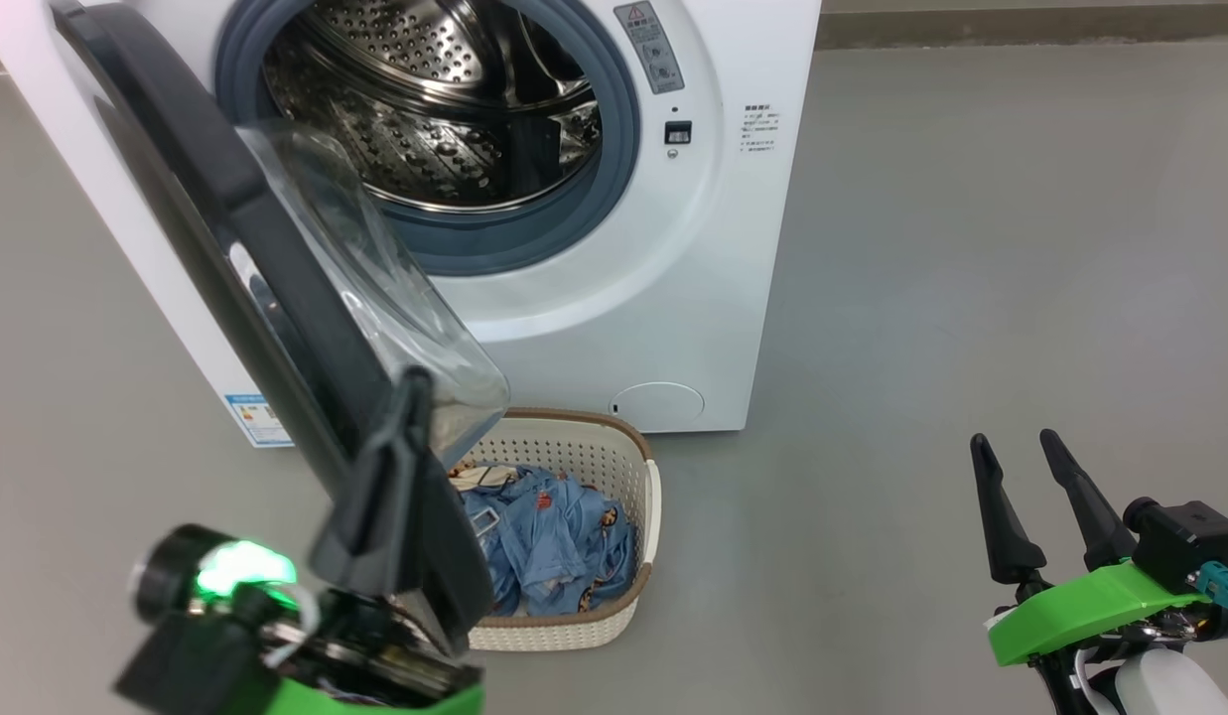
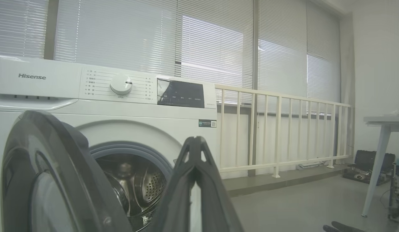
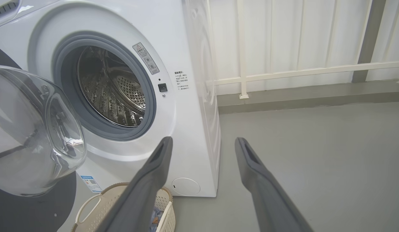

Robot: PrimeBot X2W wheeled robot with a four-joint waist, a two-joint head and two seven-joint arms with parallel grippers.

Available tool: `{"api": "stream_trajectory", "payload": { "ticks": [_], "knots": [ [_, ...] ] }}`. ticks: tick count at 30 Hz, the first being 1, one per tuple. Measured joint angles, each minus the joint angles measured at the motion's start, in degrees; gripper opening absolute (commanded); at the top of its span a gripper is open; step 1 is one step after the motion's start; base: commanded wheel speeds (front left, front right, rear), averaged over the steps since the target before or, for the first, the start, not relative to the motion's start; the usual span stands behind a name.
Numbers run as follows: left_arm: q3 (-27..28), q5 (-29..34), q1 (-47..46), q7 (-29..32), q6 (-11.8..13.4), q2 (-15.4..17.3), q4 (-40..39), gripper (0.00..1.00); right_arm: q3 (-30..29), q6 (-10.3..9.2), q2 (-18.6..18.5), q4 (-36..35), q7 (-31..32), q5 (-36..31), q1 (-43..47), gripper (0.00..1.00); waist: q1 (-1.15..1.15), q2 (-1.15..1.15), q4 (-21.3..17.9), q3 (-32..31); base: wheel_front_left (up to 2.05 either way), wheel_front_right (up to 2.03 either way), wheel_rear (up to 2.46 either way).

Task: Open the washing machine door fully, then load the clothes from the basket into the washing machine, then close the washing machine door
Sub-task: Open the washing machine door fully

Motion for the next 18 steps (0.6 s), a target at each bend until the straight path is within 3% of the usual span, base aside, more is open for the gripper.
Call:
{"api": "stream_trajectory", "payload": {
  "ticks": [7,18],
  "knots": [
    [-6.8,-3.3,0.1,3.2,0.0,1.6,2.4,0.00,0.0,0.00,0.5,0.0,0.0,0.0,0.0,1.00,0.00,0.00,-0.7,0.8,0.00,0.00,0.00],
    [-8.1,-5.9,0.1,4.0,0.0,2.4,12.1,0.00,0.4,0.00,0.9,0.0,0.0,0.0,0.0,1.00,0.00,0.00,-2.3,1.4,0.00,0.00,0.00]
  ]
}}
